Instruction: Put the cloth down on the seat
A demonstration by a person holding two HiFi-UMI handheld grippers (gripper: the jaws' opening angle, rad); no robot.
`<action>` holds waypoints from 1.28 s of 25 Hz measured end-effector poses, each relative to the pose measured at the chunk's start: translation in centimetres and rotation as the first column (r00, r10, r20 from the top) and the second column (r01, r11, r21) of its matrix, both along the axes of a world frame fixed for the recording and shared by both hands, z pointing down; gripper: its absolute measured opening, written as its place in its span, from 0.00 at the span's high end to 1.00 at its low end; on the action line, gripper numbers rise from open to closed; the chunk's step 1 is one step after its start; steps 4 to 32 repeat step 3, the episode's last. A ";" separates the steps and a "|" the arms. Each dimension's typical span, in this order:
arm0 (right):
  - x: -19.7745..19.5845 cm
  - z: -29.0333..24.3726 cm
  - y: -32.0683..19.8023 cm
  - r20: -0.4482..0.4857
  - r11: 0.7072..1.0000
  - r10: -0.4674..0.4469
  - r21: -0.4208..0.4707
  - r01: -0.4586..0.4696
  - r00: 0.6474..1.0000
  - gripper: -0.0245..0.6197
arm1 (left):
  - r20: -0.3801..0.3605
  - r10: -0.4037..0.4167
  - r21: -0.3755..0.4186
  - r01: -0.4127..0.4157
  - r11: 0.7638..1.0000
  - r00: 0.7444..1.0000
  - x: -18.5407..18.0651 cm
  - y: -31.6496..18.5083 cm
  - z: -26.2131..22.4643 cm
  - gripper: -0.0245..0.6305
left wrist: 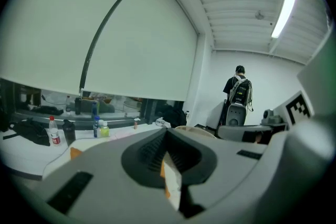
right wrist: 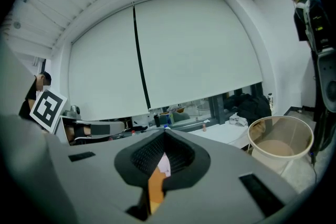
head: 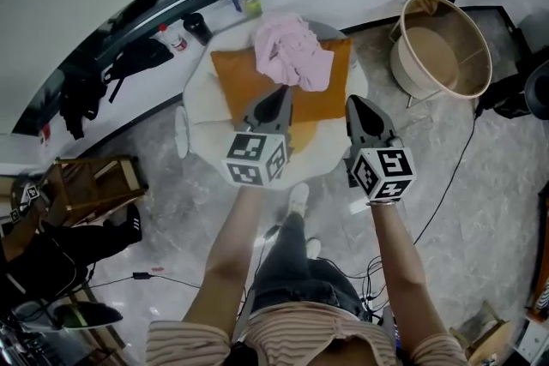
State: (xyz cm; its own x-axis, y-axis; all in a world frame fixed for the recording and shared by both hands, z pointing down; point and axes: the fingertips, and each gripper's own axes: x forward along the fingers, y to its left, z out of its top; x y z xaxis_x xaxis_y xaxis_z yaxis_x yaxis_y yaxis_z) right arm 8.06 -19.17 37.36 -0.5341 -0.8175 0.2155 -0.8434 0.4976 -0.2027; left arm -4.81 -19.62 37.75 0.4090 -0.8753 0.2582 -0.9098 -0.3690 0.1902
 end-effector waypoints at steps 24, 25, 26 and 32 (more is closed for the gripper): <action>0.0 -0.7 0.9 0.013 1.000 -0.001 0.015 0.000 1.000 0.95 | 0.005 0.000 0.004 0.000 1.000 1.000 -0.2 0.9 -0.3 0.94; 0.0 -0.7 0.9 0.013 1.000 -0.001 0.015 0.000 1.000 0.95 | 0.005 0.000 0.004 0.000 1.000 1.000 -0.2 0.9 -0.3 0.94; 0.0 -0.7 0.9 0.013 1.000 -0.001 0.015 0.000 1.000 0.95 | 0.005 0.000 0.004 0.000 1.000 1.000 -0.2 0.9 -0.3 0.94; 0.0 -0.7 0.9 0.013 1.000 -0.001 0.015 0.000 1.000 0.95 | 0.005 0.000 0.004 0.000 1.000 1.000 -0.2 0.9 -0.3 0.94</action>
